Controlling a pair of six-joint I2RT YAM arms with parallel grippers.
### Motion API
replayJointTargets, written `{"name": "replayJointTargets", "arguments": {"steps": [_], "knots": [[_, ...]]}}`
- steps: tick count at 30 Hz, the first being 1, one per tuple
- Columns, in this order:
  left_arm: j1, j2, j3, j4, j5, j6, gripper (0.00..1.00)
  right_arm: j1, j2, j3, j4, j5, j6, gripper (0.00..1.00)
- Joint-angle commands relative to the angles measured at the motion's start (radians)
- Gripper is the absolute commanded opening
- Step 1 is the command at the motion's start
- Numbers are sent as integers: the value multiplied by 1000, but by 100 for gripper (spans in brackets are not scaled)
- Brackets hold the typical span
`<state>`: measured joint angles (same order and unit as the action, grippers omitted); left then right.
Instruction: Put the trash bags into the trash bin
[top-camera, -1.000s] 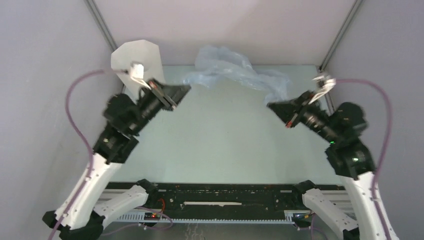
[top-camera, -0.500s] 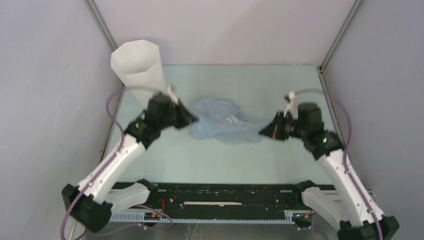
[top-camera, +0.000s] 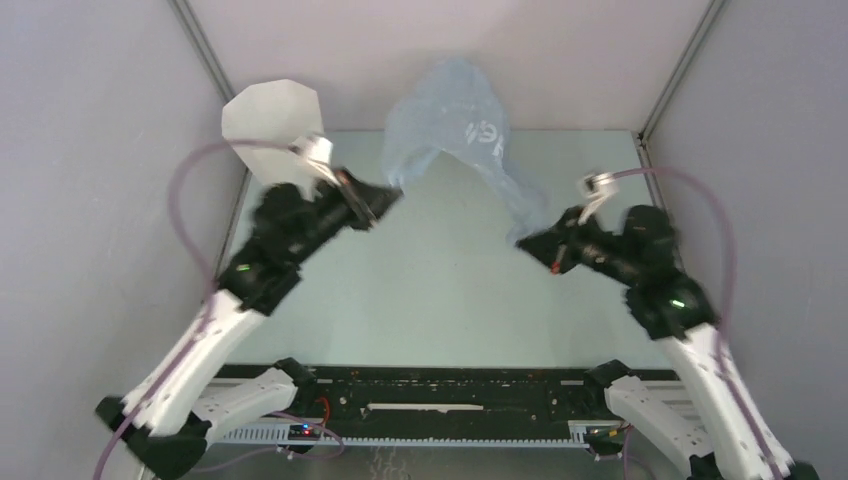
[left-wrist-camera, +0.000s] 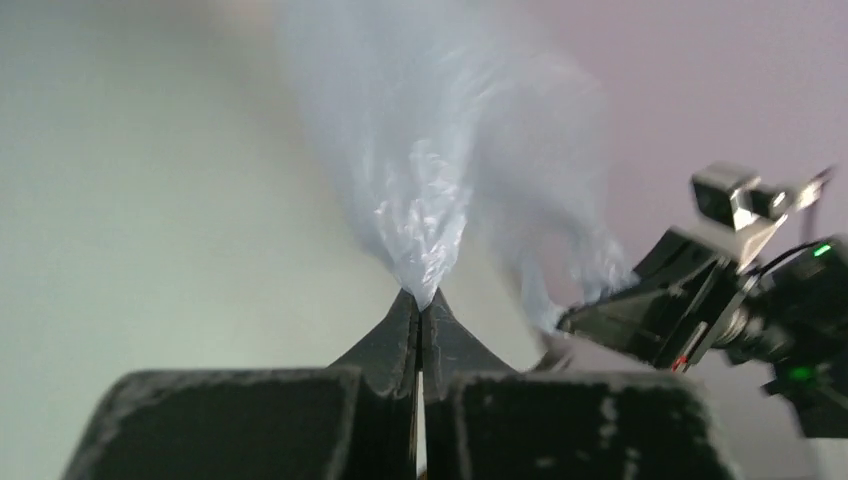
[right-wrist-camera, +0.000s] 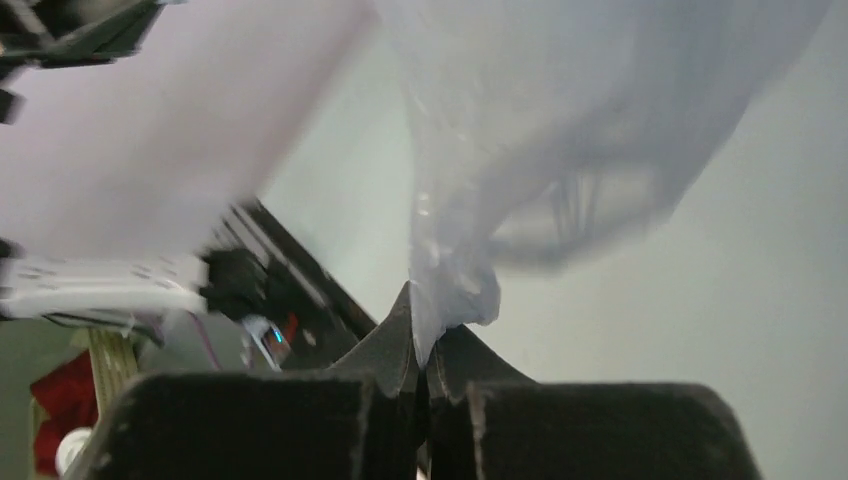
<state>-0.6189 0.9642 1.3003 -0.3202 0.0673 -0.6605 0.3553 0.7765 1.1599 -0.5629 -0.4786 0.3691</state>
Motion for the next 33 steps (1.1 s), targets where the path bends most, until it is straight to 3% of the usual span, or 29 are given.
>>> {"name": "replayJointTargets", "arguments": {"steps": [1, 4, 7, 10, 14, 16, 19, 22, 24, 28, 33], "knots": [[7, 124, -587, -31, 125, -222, 0, 26, 90, -502, -78, -29, 125, 0], [-22, 49, -739, 45, 129, -288, 0, 64, 2, -608, -22, -25, 186, 0], [10, 15, -618, 19, 77, -207, 0, 31, -27, -484, -19, 24, 176, 0], [66, 138, -244, -84, 107, -52, 0, -47, 106, -178, -68, -39, 110, 0], [67, 309, 415, -353, 15, 217, 0, -78, 325, 419, -323, 8, -52, 0], [68, 314, 541, -384, -52, 284, 0, -82, 349, 505, -363, 48, -94, 0], [76, 253, 420, -406, -91, 310, 0, -88, 276, 317, -317, 16, -57, 0], [76, 147, 108, -403, -51, 257, 0, -87, 172, 1, -222, -89, 41, 0], [76, 88, -82, -418, -35, 220, 0, -87, 108, -144, -202, -80, 78, 0], [77, -44, -295, -438, -59, 206, 2, -99, 50, -166, -229, -71, 62, 0], [79, -55, -276, -462, -25, 240, 12, -92, 106, -147, -217, -168, 138, 0]]}}
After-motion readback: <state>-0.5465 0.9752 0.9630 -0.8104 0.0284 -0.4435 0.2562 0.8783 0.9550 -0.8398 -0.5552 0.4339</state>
